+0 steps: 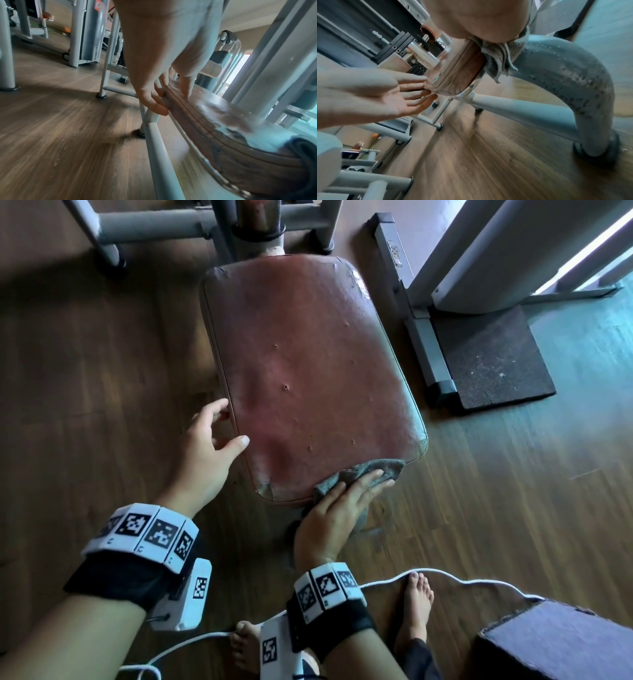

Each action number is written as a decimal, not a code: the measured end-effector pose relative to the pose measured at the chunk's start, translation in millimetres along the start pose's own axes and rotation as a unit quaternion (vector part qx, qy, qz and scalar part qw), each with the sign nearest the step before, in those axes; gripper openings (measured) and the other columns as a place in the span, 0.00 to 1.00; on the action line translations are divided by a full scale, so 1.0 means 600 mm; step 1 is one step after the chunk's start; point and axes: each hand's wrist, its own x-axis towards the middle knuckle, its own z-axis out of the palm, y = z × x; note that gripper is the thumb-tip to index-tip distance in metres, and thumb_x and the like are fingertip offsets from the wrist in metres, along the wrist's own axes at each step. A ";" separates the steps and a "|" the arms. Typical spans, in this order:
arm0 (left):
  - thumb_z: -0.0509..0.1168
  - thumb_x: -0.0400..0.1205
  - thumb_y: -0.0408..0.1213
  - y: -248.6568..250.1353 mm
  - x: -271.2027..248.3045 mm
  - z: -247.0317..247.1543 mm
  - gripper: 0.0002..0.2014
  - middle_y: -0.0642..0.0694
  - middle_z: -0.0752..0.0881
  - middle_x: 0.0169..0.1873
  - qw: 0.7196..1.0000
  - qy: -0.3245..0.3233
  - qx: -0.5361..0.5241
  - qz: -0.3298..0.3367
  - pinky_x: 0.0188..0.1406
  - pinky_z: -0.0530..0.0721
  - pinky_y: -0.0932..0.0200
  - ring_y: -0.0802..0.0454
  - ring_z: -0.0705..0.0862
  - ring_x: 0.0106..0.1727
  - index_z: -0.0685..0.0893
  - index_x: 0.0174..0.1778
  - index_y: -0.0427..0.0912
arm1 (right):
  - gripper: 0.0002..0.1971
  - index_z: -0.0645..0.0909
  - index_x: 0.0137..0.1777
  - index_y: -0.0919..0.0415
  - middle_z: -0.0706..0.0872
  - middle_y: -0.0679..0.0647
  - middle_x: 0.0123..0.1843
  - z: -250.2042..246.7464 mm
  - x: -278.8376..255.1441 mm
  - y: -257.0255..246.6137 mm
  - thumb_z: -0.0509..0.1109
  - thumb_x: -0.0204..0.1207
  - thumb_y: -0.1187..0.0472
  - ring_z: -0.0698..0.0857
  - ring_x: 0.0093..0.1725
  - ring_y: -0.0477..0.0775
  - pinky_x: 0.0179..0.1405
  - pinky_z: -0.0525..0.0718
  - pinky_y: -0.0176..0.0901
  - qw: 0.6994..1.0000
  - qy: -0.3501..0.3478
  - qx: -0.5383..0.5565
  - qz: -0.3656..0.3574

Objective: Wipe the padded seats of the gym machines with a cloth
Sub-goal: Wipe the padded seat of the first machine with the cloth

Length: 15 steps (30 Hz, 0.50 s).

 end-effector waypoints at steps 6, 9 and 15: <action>0.75 0.76 0.36 -0.010 0.020 -0.016 0.33 0.57 0.73 0.65 0.999 -0.022 0.035 0.016 0.63 0.76 0.58 0.46 0.79 0.66 0.71 0.76 0.51 | 0.29 0.49 0.85 0.66 0.36 0.63 0.86 -0.025 0.046 0.022 0.55 0.87 0.64 0.46 0.85 0.55 0.72 0.50 0.16 0.999 0.020 -0.037 -0.022; 0.75 0.76 0.36 -0.011 0.020 -0.012 0.33 0.52 0.74 0.70 0.999 -0.014 0.044 0.021 0.69 0.75 0.52 0.46 0.76 0.70 0.71 0.76 0.50 | 0.29 0.46 0.85 0.66 0.36 0.65 0.85 -0.006 0.025 0.006 0.51 0.87 0.63 0.41 0.84 0.46 0.72 0.45 0.15 0.999 0.035 -0.016 -0.006; 0.78 0.72 0.33 -0.012 0.033 -0.014 0.35 0.47 0.76 0.71 0.997 -0.006 0.065 0.034 0.73 0.72 0.52 0.51 0.74 0.73 0.73 0.76 0.46 | 0.31 0.45 0.85 0.66 0.32 0.64 0.85 -0.015 0.012 0.009 0.54 0.87 0.64 0.38 0.84 0.45 0.74 0.47 0.17 0.999 -0.016 -0.026 -0.036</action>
